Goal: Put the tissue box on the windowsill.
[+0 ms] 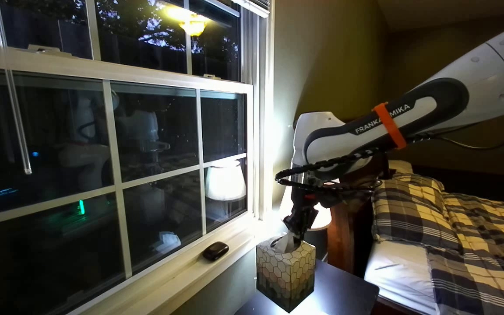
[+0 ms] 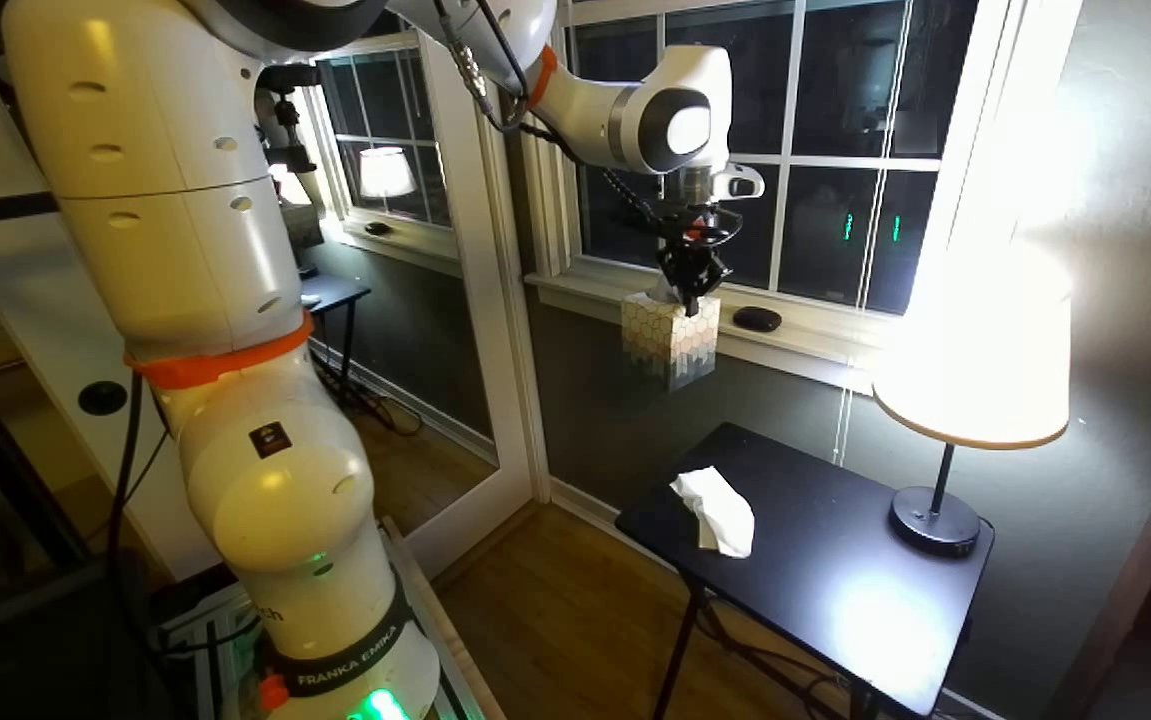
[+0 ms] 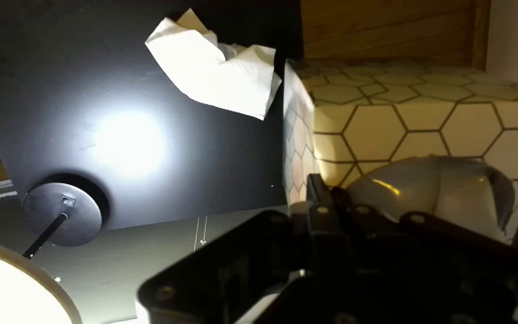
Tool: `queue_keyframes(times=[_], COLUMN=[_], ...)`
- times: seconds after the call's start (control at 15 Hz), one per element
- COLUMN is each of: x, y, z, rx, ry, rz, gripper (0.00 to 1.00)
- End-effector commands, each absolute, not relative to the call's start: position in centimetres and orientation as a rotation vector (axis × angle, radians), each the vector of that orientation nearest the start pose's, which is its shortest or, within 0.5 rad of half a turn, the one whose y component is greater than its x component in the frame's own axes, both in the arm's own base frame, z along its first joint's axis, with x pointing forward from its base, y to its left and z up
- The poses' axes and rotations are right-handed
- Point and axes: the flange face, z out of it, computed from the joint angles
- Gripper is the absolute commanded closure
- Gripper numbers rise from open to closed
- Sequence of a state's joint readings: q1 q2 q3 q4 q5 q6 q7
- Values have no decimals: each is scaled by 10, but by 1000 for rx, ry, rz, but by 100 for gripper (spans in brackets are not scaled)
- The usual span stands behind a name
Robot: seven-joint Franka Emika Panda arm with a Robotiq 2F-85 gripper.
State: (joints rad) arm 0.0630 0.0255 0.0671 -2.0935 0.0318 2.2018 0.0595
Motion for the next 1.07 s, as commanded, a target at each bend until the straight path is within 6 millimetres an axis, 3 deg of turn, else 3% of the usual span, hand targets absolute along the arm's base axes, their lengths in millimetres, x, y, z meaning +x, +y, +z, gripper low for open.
queue_keyframes(times=[0.0,0.27,0.6,1.0], x=[553,573,613,660], y=[73,105,151,200], z=[418,427,447,449], rx=[-3102,-3098,-3108,-3045], ry=[-82,-238,-395,-451], rz=[-122,-160,-249,-326], gripper=[99,99,99,99])
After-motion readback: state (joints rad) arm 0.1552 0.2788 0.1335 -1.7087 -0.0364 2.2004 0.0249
